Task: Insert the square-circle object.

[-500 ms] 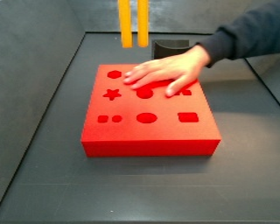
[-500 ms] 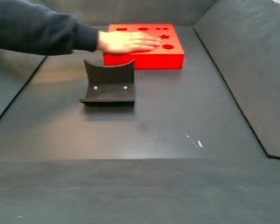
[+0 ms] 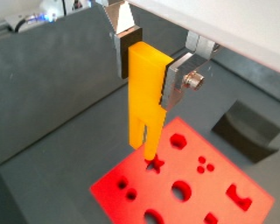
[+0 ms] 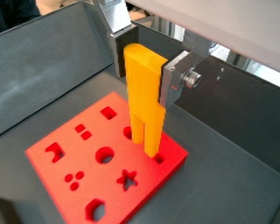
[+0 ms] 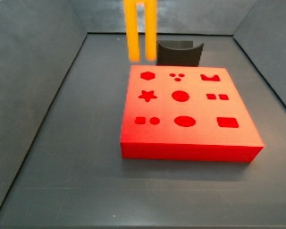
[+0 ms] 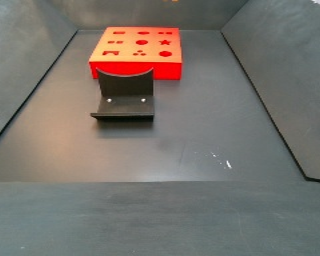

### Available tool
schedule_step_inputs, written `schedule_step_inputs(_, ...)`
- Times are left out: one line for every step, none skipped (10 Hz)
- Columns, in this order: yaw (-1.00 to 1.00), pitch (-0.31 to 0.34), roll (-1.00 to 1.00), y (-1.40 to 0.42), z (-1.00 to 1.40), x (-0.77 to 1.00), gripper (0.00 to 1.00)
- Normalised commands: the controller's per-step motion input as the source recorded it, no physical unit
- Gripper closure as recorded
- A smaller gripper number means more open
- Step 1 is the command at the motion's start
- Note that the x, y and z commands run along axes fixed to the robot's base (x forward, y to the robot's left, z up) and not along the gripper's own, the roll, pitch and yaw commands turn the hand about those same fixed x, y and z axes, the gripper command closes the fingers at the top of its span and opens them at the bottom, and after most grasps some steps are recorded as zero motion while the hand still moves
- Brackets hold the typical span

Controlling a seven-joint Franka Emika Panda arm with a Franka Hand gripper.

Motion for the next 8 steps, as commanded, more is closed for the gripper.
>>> schedule_step_inputs(0.0,0.0,0.01,-0.23,-0.54,0.23,1.0)
schedule_step_inputs(0.0,0.0,0.01,-0.2,-0.5,0.19,1.0)
schedule_step_inputs(0.0,0.0,0.0,-0.22,-0.52,0.21,1.0)
schedule_step_inputs(0.0,0.0,0.0,-0.15,-0.47,0.17,1.0)
schedule_step_inputs(0.0,0.0,0.07,-0.06,-0.32,-0.01,1.0)
schedule_step_inputs(0.0,0.067,0.21,-0.13,-0.18,0.0,1.0)
schedule_step_inputs(0.0,0.117,0.26,-0.15,-0.18,0.0,1.0)
schedule_step_inputs(0.0,0.076,0.16,-0.15,-0.32,0.0,1.0)
